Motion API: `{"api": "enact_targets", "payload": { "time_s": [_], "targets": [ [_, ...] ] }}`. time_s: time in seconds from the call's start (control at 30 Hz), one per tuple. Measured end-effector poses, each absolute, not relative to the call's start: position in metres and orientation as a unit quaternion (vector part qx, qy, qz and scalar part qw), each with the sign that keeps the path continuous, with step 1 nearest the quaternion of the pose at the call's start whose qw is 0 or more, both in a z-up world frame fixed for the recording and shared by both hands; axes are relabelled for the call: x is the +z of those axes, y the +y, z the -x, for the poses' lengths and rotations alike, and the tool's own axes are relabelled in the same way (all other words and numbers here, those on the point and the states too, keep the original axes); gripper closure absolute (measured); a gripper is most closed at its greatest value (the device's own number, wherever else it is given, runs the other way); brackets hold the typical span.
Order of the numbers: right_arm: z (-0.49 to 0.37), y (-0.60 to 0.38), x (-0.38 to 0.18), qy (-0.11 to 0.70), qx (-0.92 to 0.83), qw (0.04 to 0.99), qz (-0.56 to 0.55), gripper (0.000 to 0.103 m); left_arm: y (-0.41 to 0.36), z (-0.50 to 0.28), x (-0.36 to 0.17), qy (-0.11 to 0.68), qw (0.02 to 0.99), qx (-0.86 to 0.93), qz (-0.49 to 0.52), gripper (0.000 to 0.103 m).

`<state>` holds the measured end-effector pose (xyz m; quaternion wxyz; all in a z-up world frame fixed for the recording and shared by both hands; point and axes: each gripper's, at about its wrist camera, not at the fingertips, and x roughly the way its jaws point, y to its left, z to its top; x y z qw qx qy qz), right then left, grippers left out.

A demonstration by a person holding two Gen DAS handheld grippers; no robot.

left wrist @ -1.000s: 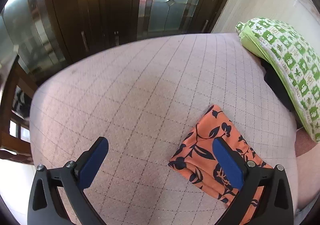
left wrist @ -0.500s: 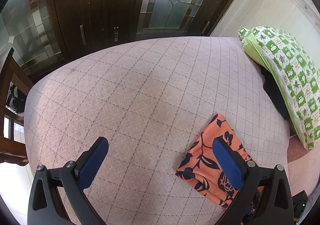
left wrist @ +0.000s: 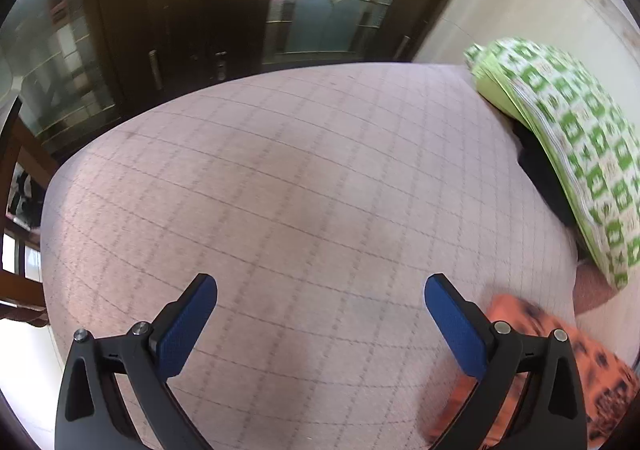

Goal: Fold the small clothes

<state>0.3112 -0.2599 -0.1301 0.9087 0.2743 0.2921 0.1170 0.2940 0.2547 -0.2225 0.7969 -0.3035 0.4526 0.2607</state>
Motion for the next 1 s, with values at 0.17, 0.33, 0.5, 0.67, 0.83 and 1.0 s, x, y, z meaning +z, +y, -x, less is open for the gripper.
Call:
{"api": "enact_targets", "payload": {
  "time_s": [0.17,0.33,0.5,0.67,0.83,1.0],
  "targets": [
    [-0.267,-0.381,-0.126,0.269,-0.025,0.926,-0.266,0.093,0.212,-0.310,-0.219,0.463,0.817,0.236,0.249,0.000],
    [-0.225,-0.470,-0.166,0.292,-0.138,0.910,-0.260,0.093,0.150,-0.323,-0.215,0.470,0.846,0.177,0.181,0.000],
    [-0.211,-0.516,-0.220,0.354,-0.145,0.874,-0.298,0.091,0.072,-0.326,-0.211,0.466,0.872,0.069,0.130,0.000],
    [-0.203,-0.552,-0.280,0.443,-0.196,0.795,-0.366,0.075,0.001,-0.322,-0.220,0.472,0.879,-0.019,0.069,0.000],
    [-0.167,-0.581,-0.281,0.402,-0.230,0.801,-0.380,0.048,-0.030,-0.327,-0.250,0.508,0.861,-0.008,-0.002,0.000],
    [-0.173,-0.568,-0.238,0.339,-0.170,0.863,-0.333,0.048,-0.025,-0.339,-0.270,0.547,0.837,0.002,0.016,0.000]
  ]
}}
